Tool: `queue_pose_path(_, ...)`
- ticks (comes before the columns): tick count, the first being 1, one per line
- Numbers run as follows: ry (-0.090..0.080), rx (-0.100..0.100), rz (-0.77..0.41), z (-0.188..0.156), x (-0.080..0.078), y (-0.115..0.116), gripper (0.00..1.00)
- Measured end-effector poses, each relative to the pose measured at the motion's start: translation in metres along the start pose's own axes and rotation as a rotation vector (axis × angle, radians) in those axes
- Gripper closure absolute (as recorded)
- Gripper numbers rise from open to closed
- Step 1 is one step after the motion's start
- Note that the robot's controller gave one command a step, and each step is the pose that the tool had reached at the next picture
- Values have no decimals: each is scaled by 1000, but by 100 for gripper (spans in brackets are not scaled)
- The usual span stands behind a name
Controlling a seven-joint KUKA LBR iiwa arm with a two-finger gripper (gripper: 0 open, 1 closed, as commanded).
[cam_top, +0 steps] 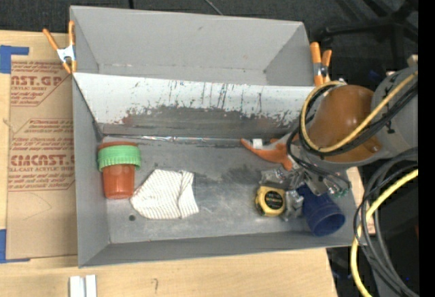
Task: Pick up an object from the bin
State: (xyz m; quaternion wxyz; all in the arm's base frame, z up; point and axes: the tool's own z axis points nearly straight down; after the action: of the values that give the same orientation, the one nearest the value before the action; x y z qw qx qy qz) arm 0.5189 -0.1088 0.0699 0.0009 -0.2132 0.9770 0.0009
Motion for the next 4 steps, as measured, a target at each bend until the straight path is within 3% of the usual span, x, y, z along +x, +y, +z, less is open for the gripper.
queue_pose_path(1, 0, 2, 43, -125, 9, -4, 100)
queue_pose_path(2, 0, 2, 43, -125, 9, -4, 0)
queue_pose_path(3, 0, 2, 43, -125, 9, -4, 0)
queue_pose_path(4, -4, 6, -31, -94, -3, -3, 0)
